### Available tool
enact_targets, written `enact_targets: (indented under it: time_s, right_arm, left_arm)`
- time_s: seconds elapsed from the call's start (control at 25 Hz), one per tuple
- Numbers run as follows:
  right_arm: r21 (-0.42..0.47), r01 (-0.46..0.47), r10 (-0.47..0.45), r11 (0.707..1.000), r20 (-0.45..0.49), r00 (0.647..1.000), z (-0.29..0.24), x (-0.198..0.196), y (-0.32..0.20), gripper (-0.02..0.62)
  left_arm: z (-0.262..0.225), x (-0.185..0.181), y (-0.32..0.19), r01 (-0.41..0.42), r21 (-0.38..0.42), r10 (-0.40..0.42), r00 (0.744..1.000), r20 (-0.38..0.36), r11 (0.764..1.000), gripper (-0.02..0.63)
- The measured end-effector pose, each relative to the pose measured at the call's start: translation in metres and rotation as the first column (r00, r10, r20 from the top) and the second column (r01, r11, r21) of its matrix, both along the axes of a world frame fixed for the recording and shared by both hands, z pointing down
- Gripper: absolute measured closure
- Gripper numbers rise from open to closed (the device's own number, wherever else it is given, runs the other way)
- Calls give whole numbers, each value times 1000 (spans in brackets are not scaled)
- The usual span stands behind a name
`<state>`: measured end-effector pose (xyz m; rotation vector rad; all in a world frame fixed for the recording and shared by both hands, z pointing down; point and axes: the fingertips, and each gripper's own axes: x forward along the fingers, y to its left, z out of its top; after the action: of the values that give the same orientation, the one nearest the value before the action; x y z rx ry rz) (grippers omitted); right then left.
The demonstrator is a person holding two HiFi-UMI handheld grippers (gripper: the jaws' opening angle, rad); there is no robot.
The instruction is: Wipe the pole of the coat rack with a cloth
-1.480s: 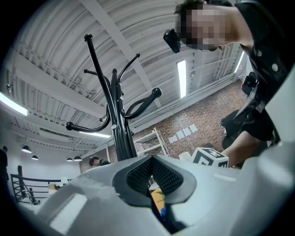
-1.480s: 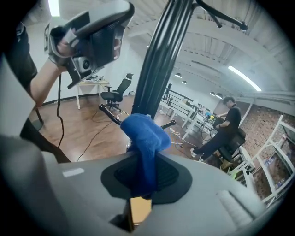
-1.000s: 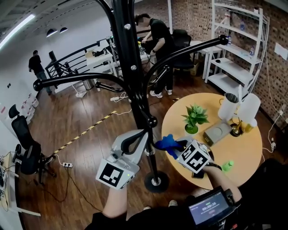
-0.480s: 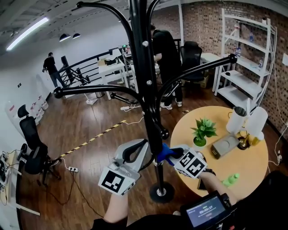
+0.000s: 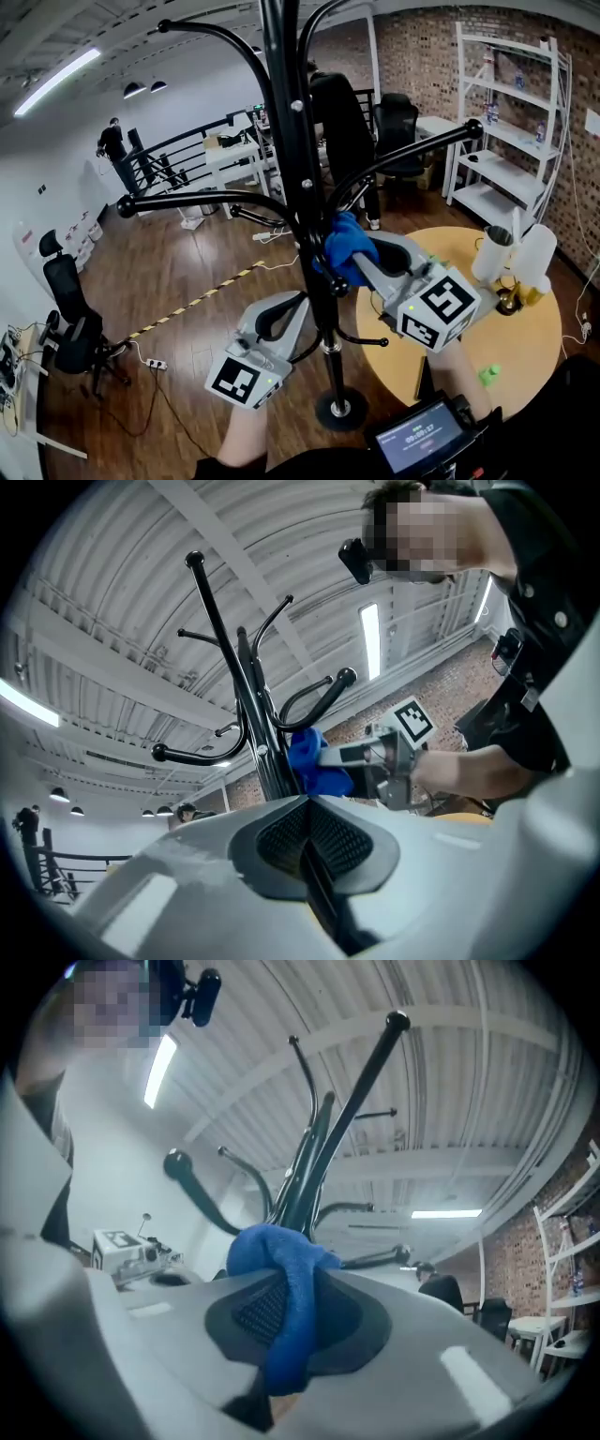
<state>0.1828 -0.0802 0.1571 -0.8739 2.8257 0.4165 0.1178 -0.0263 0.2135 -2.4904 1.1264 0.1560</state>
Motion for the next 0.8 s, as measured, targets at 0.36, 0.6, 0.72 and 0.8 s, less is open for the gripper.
enact_targets:
  time_s: [0.36, 0.6, 0.72, 0.8]
  right_arm:
    - [109, -3, -16, 994, 177, 984, -82, 16, 6, 544]
    - [177, -100, 55, 979, 244, 968, -114, 58, 15, 543]
    - [200, -166, 94, 966, 328, 940, -132, 95, 26, 543]
    - [210, -210, 116, 955, 390, 914, -144, 124, 35, 543]
  left_arm:
    - [-15, -13, -1, 9, 68, -14, 997, 78, 998, 603]
    - [-25, -9, -12, -30, 107, 23, 997, 70, 994, 603]
    - [-26, -4, -17, -52, 116, 45, 997, 60, 992, 603]
    - [-25, 0, -19, -65, 119, 59, 997, 52, 991, 603]
